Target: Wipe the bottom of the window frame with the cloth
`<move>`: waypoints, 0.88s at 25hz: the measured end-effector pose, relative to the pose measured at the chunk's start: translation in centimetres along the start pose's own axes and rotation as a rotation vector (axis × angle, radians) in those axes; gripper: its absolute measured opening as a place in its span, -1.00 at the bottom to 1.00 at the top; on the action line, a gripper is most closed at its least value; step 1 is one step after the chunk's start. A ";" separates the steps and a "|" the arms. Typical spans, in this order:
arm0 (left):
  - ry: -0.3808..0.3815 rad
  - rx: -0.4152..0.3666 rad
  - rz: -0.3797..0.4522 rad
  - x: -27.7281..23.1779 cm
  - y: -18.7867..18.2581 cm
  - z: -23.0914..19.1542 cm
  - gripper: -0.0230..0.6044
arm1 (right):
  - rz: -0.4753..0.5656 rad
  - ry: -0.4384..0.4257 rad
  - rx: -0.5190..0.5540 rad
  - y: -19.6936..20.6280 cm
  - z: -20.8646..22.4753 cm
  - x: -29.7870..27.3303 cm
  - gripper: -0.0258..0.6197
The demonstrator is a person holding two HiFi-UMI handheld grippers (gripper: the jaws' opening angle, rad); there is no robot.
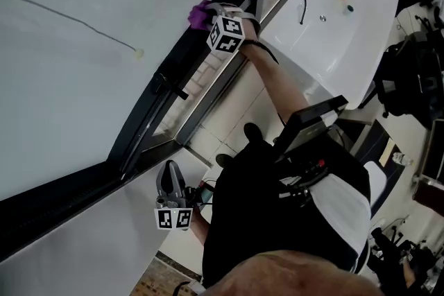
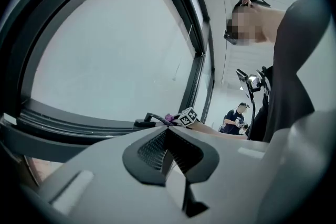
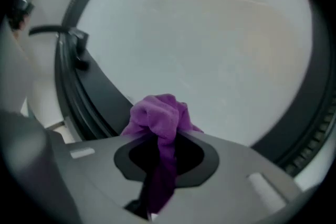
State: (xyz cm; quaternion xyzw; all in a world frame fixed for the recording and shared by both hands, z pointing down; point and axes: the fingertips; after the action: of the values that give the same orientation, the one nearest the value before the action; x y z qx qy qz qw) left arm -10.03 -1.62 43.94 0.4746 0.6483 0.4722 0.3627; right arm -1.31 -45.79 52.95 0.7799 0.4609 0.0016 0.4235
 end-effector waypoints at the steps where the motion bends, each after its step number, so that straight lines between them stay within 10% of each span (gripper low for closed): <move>1: 0.004 -0.003 -0.001 -0.1 0.0 0.1 -0.93 | -0.060 0.078 -0.032 2.4 2.9 -0.8 -0.73; 5: -0.003 0.013 -0.017 0.0 0.8 0.0 -0.93 | -0.177 0.154 -0.068 4.5 6.7 -0.4 -0.73; 10: 0.008 0.002 -0.019 -0.9 0.5 0.0 -0.93 | 0.082 -0.077 0.159 -2.5 -2.7 1.4 -0.73; 15: 0.018 -0.008 -0.030 -1.1 0.5 0.6 -0.93 | -0.221 0.225 0.088 7.2 8.0 -2.1 -0.73; 22: 0.043 0.003 -0.011 -1.6 0.5 0.9 -0.93 | -0.337 0.341 0.309 8.2 9.2 -3.3 -0.76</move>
State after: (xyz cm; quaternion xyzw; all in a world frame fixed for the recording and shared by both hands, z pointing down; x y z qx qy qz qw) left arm -8.64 -2.82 44.18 0.4615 0.6592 0.4791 0.3506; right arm 6.31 -56.00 53.73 0.7360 0.6434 -0.0080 0.2103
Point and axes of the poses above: the fingertips, and each gripper's own axes: x backward along the fingers, z to its right, y out of its underside, and after that the axes turned 11 degrees about y, right-handed
